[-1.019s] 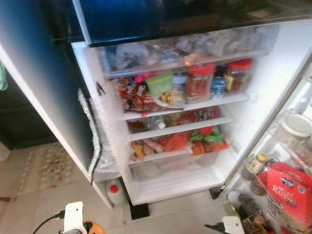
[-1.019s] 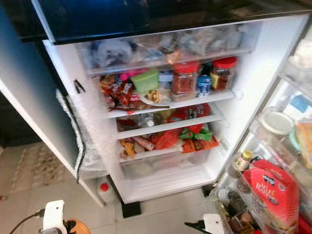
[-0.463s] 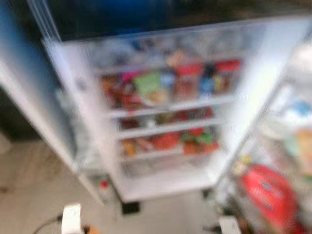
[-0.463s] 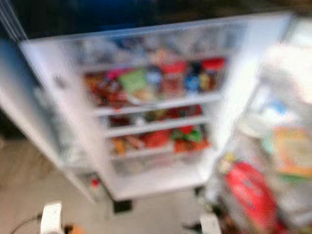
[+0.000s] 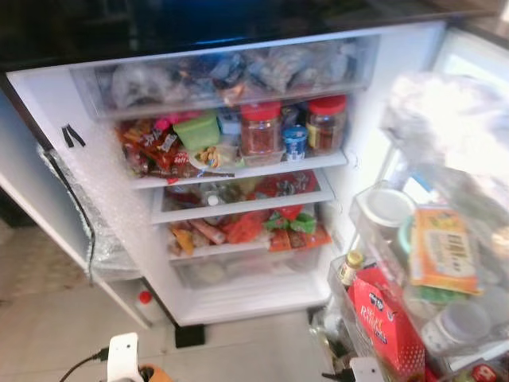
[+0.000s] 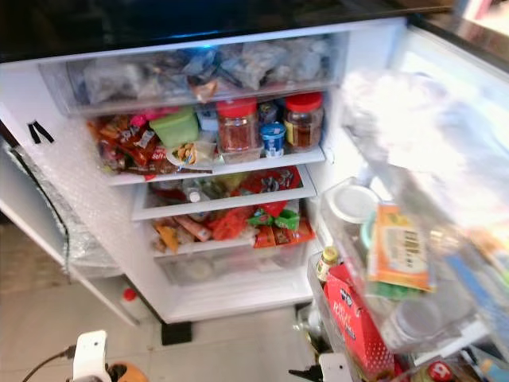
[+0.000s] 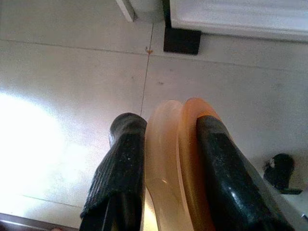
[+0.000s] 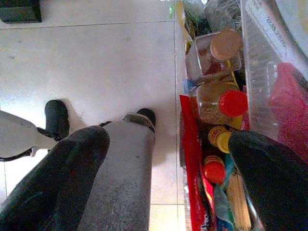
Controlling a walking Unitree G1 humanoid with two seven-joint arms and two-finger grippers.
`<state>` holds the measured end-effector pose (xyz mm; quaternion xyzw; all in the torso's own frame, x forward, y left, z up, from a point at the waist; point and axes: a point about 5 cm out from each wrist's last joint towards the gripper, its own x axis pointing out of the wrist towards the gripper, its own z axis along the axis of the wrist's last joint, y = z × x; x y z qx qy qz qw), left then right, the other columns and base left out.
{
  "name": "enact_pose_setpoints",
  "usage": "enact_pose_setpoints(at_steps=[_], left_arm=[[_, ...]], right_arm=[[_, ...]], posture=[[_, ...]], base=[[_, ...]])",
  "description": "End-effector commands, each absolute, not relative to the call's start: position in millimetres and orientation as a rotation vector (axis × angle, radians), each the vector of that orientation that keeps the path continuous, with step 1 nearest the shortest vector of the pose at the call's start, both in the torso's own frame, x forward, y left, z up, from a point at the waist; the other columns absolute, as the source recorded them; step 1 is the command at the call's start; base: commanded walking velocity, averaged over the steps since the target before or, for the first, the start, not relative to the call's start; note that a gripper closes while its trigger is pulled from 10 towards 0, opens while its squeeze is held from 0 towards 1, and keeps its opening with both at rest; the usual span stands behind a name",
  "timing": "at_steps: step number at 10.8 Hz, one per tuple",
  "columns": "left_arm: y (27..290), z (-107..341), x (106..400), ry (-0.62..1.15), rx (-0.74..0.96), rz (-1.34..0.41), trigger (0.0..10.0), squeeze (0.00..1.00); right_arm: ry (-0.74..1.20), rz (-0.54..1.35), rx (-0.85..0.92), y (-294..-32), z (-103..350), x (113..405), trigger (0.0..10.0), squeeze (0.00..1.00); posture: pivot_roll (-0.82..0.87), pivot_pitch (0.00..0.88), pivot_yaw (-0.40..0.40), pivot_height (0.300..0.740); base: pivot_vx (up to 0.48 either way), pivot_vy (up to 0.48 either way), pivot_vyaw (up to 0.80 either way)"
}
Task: Restocking fridge
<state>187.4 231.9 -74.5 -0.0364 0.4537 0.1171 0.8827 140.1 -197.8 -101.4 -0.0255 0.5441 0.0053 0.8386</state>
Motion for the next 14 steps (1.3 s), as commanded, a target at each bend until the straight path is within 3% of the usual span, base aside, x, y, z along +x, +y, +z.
enact_pose_setpoints(at_steps=[1,5,8,10,11,14], left_arm=[[238.3,-72.6,187.5,0.936,-0.066,0.249,10.0,0.0],[235.5,-68.7,193.2,0.85,-0.075,0.233,10.0,0.0],[231.5,-60.7,202.1,0.69,-0.191,0.242,10.0,0.0],[228.9,4.7,275.0,0.312,-0.236,0.124,10.0,0.0],[212.2,19.9,290.7,0.241,-0.306,0.037,10.0,0.0],[189.3,36.1,300.2,0.153,-0.519,-0.062,10.0,0.0]], right_arm=[[1.14,-0.031,-0.075,-209.5,-98.6,143.0,10.0,0.0],[1.136,-0.007,-0.078,-209.5,-98.0,144.0,10.0,0.0],[1.141,0.002,-0.061,-209.9,-97.6,145.0,10.0,0.0],[1.21,0.007,-0.033,-208.6,-101.9,134.1,10.0,0.0],[1.253,0.038,-0.041,-205.3,-104.3,128.2,10.0,0.0],[1.256,0.05,-0.035,-204.3,-103.3,131.5,10.0,0.0]], posture=[[-0.1,0.0,0.056,0.74],[-0.09,0.0,0.047,0.74],[-0.1,0.0,0.044,0.74],[-0.09,0.0,0.043,0.74],[-0.1,0.0,0.046,0.74],[-0.1,0.0,0.046,0.74]], base=[[0.0,0.0,0.0],[0.0,0.0,0.0],[0.0,0.0,0.0],[0.0,0.0,0.0],[0.0,0.0,0.0],[0.0,0.0,0.0]])
